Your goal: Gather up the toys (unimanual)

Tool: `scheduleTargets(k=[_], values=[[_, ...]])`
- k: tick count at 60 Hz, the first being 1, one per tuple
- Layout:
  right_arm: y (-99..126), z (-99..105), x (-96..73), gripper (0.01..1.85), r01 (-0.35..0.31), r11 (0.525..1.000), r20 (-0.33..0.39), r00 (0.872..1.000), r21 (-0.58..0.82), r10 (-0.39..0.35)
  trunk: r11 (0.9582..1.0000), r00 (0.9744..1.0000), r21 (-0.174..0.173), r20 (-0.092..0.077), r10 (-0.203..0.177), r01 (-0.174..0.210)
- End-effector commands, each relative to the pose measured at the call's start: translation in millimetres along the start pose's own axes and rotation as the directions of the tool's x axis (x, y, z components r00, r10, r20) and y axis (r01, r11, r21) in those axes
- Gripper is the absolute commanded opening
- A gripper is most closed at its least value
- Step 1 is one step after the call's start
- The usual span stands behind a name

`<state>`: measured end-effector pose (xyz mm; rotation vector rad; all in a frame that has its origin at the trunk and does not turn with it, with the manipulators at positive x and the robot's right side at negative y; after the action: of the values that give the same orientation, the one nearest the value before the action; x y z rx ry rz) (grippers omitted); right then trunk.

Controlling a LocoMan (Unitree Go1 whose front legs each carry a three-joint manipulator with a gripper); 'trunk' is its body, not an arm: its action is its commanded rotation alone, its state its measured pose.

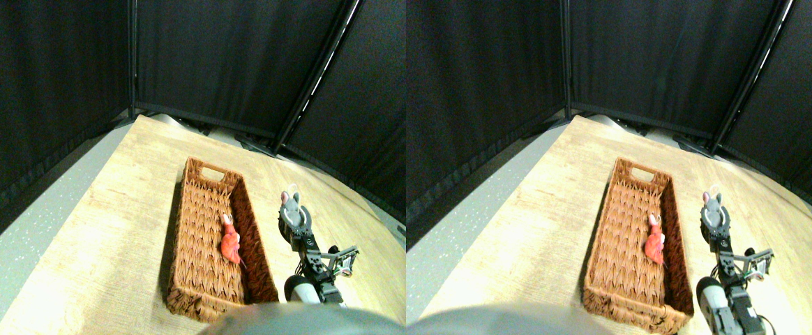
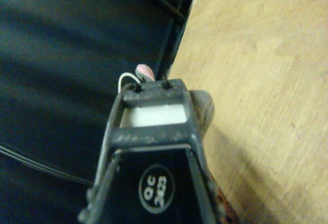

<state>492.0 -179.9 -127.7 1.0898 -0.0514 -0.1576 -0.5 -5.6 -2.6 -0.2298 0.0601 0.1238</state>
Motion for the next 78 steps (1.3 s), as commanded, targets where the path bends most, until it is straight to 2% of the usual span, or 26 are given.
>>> scheduleTargets(k=[1, 7, 11, 17, 19, 22, 25, 33, 41, 43, 44, 45, 47, 50, 51, 56, 63, 68, 69, 74, 78], values=[[13, -4, -0.6, 0.06, -0.050, 0.998, -0.044, 0.998, -0.039, 0.048, 0.9974, 0.9993, -0.063, 0.007, 0.036, -0.035], [23, -12, 0.1, 0.06, -0.038, 0.999, -0.090, 0.995, -0.008, 0.037, 0.9942, 0.9981, -0.090, 0.011, 0.060, -0.059], [29, -18, -0.5, 0.06, -0.057, 0.998, -0.125, 0.991, -0.029, 0.053, 0.9919, 0.9971, -0.103, 0.013, 0.075, -0.073], [38, -30, -1.1, 0.06, -0.051, 0.998, -0.153, 0.987, -0.034, 0.045, 0.9884, 0.9957, -0.123, 0.013, 0.092, -0.090], [41, -36, -1.0, 0.06, -0.065, 0.997, -0.184, 0.981, -0.036, 0.057, 0.9870, 0.9951, -0.129, 0.013, 0.098, -0.096], [43, -42, -1.5, 0.06, -0.064, 0.998, -0.188, 0.980, -0.020, 0.059, 0.9847, 0.9940, -0.138, 0.013, 0.109, -0.106], [46, -51, -1.0, 0.06, -0.063, 0.998, -0.232, 0.971, 0.007, 0.062, 0.9819, 0.9927, -0.149, 0.013, 0.120, -0.117], [46, -66, -0.6, 0.06, -0.069, 0.997, -0.283, 0.956, 0.025, 0.073, 0.9759, 0.9898, -0.169, 0.014, 0.142, -0.138], [45, -76, -1.4, 0.06, -0.065, 0.998, -0.287, 0.956, 0.010, 0.065, 0.9742, 0.9887, -0.174, 0.013, 0.149, -0.145], [44, -77, -1.1, 0.06, -0.062, 0.998, -0.291, 0.955, 0.015, 0.064, 0.9742, 0.9887, -0.173, 0.012, 0.149, -0.145], [44, -77, -1.0, 0.08, -0.052, 0.998, -0.312, 0.948, 0.033, 0.060, 0.9744, 0.9888, -0.173, 0.012, 0.149, -0.144], [44, -77, -1.0, 0.08, -0.052, 0.998, -0.312, 0.948, 0.033, 0.060, 0.9744, 0.9888, -0.173, 0.012, 0.149, -0.144], [44, -76, -2.5, 0.42, -0.006, 0.999, -0.320, 0.947, 0.041, 0.018, 0.9745, 0.9889, -0.172, 0.011, 0.148, -0.144], [42, -74, -2.6, 0.82, -0.010, 1.000, -0.340, 0.940, -0.007, 0.007, 0.9757, 0.9897, -0.169, 0.007, 0.143, -0.140], [42, -74, -2.6, 0.82, -0.010, 1.000, -0.340, 0.940, -0.007, 0.007, 0.9762, 0.9900, -0.167, 0.007, 0.141, -0.138], [41, -72, -3.5, 1.16, 0.001, 1.000, -0.342, 0.940, -0.015, -0.006, 0.9783, 0.9909, -0.160, 0.008, 0.134, -0.131], [38, -66, 0.2, 1.16, 0.001, 1.000, -0.320, 0.947, -0.012, -0.005, 0.9832, 0.9928, -0.140, 0.005, 0.120, -0.118], [33, -53, 7.3, 1.09, -0.025, 0.999, -0.257, 0.966, -0.039, 0.014, 0.9873, 0.9944, -0.121, 0.006, 0.105, -0.104], [33, -53, 7.3, 1.09, -0.025, 0.999, -0.257, 0.966, -0.039, 0.014, 0.9882, 0.9948, -0.116, 0.007, 0.102, -0.100], [23, -33, 13.2, 1.03, -0.002, 0.999, -0.134, 0.991, -0.042, -0.004, 0.9919, 0.9962, -0.094, 0.007, 0.086, -0.085], [17, -19, 14.0, 0.97, 0.004, 1.000, -0.097, 0.995, -0.001, -0.004, 0.9947, 0.9975, -0.075, 0.004, 0.071, -0.070]])
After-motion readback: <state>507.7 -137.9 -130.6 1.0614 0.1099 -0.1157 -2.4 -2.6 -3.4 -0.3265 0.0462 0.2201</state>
